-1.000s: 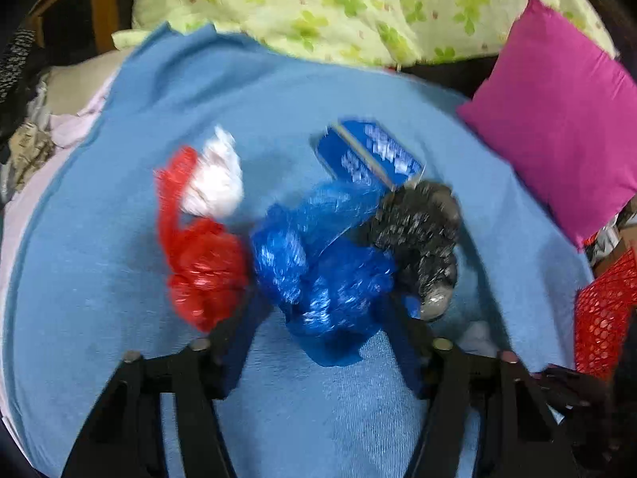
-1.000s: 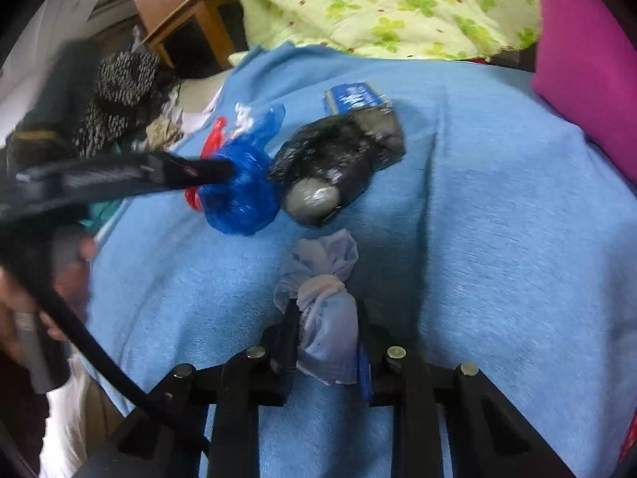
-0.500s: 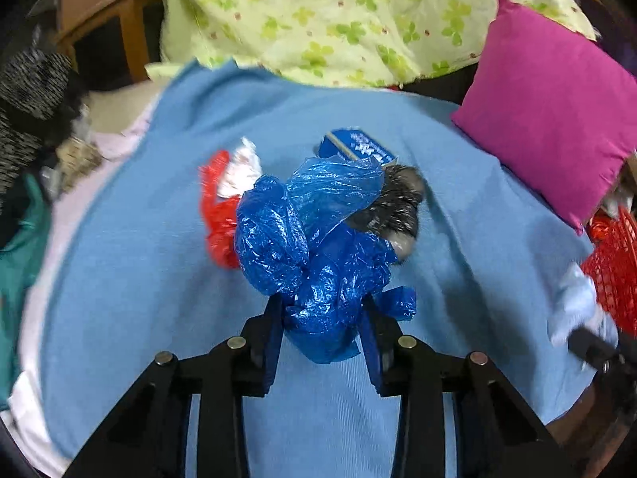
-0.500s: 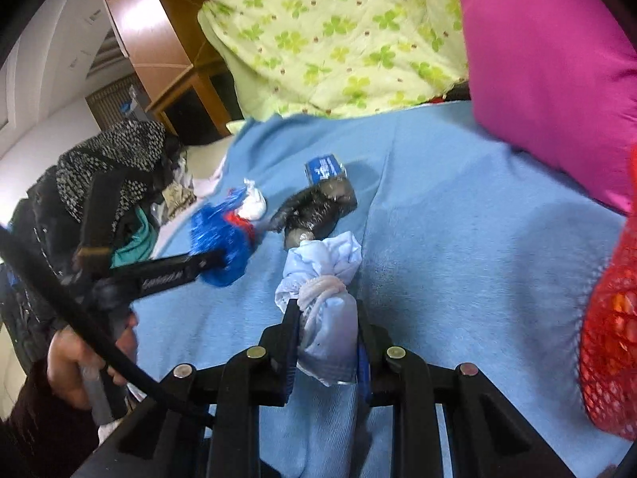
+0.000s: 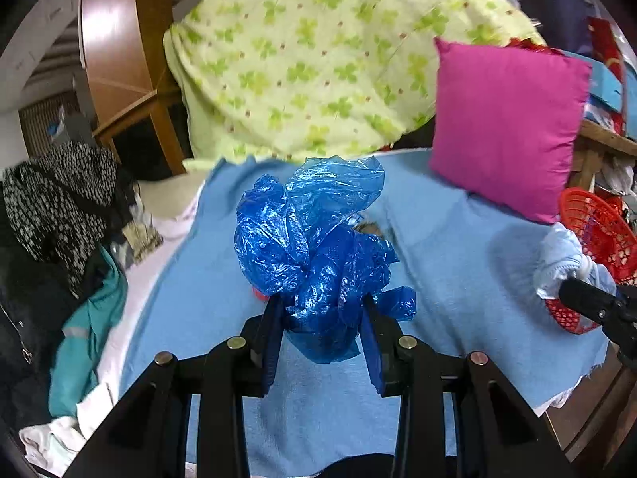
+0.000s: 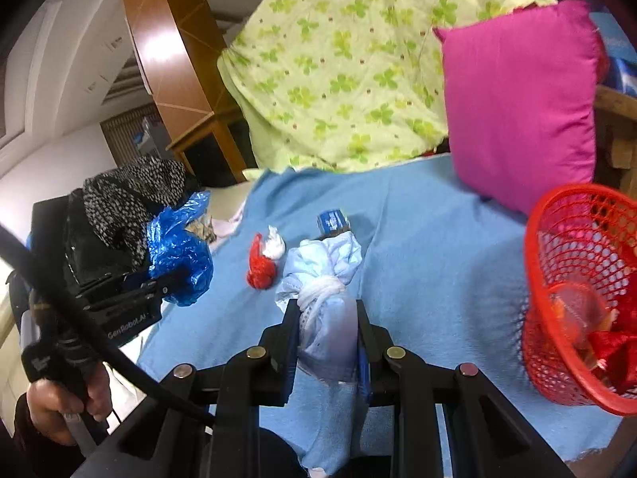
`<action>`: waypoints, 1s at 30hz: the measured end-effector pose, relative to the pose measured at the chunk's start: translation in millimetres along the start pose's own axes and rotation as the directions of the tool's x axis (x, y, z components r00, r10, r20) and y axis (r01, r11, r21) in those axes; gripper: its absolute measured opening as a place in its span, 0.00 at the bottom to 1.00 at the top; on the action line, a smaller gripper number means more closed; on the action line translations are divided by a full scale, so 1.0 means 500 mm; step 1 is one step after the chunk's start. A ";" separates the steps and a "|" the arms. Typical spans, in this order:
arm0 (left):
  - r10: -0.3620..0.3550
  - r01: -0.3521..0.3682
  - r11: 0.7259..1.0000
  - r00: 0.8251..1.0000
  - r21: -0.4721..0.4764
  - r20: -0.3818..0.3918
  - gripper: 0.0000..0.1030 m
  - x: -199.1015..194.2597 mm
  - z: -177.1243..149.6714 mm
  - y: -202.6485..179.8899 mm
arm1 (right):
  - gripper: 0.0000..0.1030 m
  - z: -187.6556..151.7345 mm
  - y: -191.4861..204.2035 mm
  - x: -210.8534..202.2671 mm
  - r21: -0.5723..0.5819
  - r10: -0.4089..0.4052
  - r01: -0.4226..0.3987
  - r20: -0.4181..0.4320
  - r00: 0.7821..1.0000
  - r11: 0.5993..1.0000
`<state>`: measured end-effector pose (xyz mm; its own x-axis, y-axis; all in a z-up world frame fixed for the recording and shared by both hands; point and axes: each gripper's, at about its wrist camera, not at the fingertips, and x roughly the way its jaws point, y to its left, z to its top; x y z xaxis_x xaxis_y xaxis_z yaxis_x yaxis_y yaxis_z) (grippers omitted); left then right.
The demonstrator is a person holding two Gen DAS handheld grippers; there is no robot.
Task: Collect trash
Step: 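Carry the white cloth and blue bag toward the red basket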
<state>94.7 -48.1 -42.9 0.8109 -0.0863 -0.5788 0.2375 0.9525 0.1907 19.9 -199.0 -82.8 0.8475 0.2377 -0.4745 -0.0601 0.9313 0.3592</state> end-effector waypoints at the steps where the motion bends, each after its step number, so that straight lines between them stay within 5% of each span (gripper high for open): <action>1: -0.001 0.001 1.000 1.000 0.008 0.009 0.37 -0.014 0.002 -0.007 | 0.25 0.001 0.002 -0.015 0.000 0.001 -0.001 0.012 1.000 1.000; 30: -0.017 0.002 0.992 0.993 0.125 0.119 0.37 -0.164 0.015 -0.133 | 0.25 0.006 -0.039 -0.189 0.036 -0.002 -0.005 0.170 0.986 0.999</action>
<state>16.3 -106.4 -2.3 0.8648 -0.1363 -0.4832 0.3038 0.9083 0.2874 -57.5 -240.5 -42.5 0.9248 0.1859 -0.3321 -0.0447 0.9196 0.3904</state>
